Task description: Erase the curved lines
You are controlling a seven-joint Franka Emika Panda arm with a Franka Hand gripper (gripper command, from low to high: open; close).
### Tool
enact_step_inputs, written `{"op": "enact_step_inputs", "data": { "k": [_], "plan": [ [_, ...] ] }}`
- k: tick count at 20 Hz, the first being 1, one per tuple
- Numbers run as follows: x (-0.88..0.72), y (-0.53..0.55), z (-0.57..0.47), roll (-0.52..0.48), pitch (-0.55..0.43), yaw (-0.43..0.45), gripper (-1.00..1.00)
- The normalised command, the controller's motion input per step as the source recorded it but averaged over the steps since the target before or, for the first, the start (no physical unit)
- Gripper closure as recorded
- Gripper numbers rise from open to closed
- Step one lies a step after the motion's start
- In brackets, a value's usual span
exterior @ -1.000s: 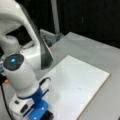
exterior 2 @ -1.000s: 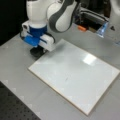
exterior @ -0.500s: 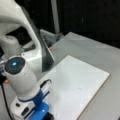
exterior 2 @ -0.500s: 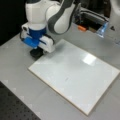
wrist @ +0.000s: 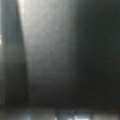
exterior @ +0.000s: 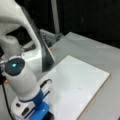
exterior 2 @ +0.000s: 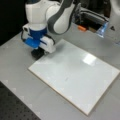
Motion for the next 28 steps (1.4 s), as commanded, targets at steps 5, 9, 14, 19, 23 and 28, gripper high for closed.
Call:
{"op": "enact_step_inputs", "data": {
  "k": [5,9,14,19,23,28],
  "plan": [
    [0.01,-0.03,-0.10,0.188,-0.050,-0.053,1.00],
    [0.00,-0.06,-0.07,0.151,-0.062,-0.050,1.00],
    [-0.01,-0.06,-0.05,0.126,-0.058,-0.057,-1.00],
    [0.00,-0.06,-0.06,0.111,-0.054,-0.059,-1.00],
    [-0.01,-0.05,-0.05,0.111,-0.050,-0.069,-1.00],
    [-0.04,-0.03,0.02,0.105,-0.039,-0.079,-1.00]
  ]
}}
